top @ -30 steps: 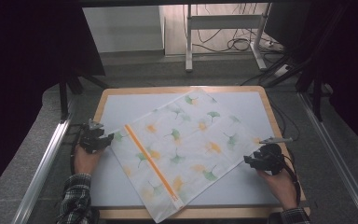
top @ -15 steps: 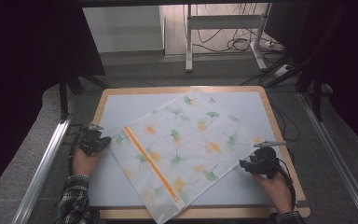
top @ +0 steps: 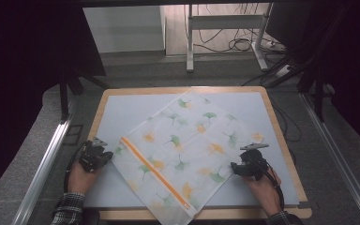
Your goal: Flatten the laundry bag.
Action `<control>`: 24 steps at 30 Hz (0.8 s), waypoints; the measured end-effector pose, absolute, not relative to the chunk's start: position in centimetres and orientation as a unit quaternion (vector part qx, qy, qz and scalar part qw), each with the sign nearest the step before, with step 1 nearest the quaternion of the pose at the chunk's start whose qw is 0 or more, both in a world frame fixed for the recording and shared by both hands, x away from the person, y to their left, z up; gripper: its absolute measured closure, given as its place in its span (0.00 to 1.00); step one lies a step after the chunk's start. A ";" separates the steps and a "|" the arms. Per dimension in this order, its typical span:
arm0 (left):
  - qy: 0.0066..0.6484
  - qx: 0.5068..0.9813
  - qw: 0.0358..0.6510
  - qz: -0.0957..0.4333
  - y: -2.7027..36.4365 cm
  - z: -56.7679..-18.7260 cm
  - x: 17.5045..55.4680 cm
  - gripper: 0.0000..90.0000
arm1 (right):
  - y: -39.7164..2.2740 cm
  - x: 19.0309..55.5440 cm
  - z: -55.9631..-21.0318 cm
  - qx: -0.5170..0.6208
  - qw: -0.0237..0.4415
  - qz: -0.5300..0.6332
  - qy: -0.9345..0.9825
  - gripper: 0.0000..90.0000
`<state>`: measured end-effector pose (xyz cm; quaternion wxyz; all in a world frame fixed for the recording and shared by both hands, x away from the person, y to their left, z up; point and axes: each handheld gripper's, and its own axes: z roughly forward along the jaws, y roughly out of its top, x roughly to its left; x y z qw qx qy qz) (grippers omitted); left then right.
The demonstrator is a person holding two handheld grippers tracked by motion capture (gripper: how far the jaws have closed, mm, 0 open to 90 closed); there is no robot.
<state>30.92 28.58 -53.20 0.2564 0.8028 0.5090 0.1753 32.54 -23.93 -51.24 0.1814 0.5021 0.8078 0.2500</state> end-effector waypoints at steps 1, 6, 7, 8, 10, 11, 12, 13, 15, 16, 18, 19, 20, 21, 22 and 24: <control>0.511 0.801 0.259 0.173 28.7 -53.2 30.8 0.97 | -23.8 32.6 -51.2 0.501 0.184 0.252 0.808 0.57; 0.511 0.800 0.263 0.171 28.8 -53.3 30.4 0.97 | -23.2 32.9 -51.2 0.483 0.204 0.246 0.815 0.90; 0.511 0.801 0.262 0.171 28.7 -53.3 30.3 0.97 | -23.0 32.9 -51.2 0.476 0.212 0.239 0.819 0.95; 0.510 0.802 0.262 0.171 28.7 -53.2 30.3 0.97 | -22.9 33.1 -51.2 0.469 0.215 0.233 0.824 0.98; 0.509 0.802 0.263 0.169 28.6 -53.2 30.2 0.97 | -23.0 33.1 -51.2 0.470 0.213 0.237 0.823 0.99; 0.507 0.803 0.264 0.167 28.6 -53.2 30.2 0.97 | -23.2 33.2 -51.2 0.471 0.207 0.241 0.823 0.99; 0.506 0.803 0.268 0.165 28.5 -53.2 30.1 0.97 | -23.5 33.4 -51.1 0.472 0.197 0.249 0.823 0.99; 0.504 0.804 0.269 0.162 28.5 -53.2 30.0 0.97 | -24.0 33.7 -51.0 0.482 0.182 0.262 0.816 0.99; 0.500 0.807 0.272 0.159 28.2 -53.1 29.8 0.97 | -24.5 34.3 -51.0 0.488 0.180 0.266 0.811 0.99; 0.497 0.809 0.273 0.156 28.0 -53.1 29.7 0.97 | -24.8 34.7 -50.9 0.486 0.184 0.263 0.813 0.99; 0.487 0.815 0.274 0.154 27.5 -53.0 29.4 0.97 | -25.4 35.5 -50.8 0.490 0.180 0.264 0.811 0.99; 0.484 0.816 0.274 0.154 27.3 -53.0 29.2 0.97 | -25.8 36.0 -50.7 0.494 0.180 0.264 0.809 0.99; 0.480 0.819 0.274 0.151 27.0 -53.0 29.1 0.97 | -26.0 36.3 -50.7 0.495 0.180 0.264 0.808 0.99; 0.471 0.825 0.273 0.150 26.4 -52.9 28.7 0.97 | -26.5 37.3 -50.4 0.499 0.182 0.266 0.805 0.99; 0.471 0.825 0.273 0.150 26.4 -52.9 28.7 0.97 | -26.5 37.3 -50.4 0.499 0.182 0.266 0.805 0.99; 0.459 0.833 0.272 0.148 25.6 -52.8 28.3 0.97 | -26.8 38.6 -50.3 0.502 0.188 0.265 0.801 0.99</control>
